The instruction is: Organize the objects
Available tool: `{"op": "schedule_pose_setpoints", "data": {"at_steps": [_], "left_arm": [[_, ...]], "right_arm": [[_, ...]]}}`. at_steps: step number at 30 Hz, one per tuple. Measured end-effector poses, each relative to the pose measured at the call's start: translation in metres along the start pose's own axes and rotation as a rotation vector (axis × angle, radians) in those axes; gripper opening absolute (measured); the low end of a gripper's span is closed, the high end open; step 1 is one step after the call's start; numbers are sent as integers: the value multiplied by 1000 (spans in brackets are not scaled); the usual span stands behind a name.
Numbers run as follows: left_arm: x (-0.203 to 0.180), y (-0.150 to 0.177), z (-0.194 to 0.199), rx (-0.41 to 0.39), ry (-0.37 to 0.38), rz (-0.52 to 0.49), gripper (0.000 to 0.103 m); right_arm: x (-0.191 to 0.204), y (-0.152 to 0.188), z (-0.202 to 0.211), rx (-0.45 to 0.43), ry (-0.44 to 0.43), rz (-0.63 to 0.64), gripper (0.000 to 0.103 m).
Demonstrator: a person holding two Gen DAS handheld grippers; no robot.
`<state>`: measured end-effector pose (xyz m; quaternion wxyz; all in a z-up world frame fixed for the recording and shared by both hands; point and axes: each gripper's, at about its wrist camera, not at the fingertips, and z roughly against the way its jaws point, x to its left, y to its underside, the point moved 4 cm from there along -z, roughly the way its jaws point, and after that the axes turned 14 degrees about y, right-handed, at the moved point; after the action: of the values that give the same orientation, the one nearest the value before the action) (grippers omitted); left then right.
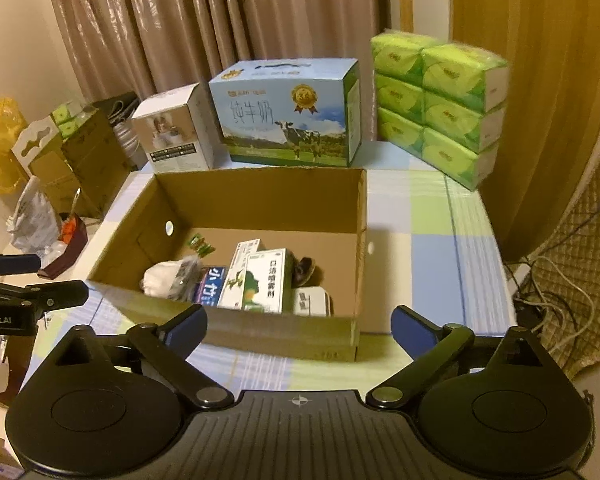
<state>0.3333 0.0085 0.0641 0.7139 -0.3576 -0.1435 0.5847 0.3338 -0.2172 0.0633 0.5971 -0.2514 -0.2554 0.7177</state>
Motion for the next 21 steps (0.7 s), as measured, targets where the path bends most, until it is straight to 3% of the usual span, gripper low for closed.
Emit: {"op": "schedule_pose_setpoints", "data": {"at_steps": [10,21], "left_arm": [[-29,48,73,-48,-22,16,102],[-50,90,125,-94,-33,19,102]], "right_arm": [[12,52,79,-51,8,22,101],[22,87,128,-81,-5,19,101]]}}
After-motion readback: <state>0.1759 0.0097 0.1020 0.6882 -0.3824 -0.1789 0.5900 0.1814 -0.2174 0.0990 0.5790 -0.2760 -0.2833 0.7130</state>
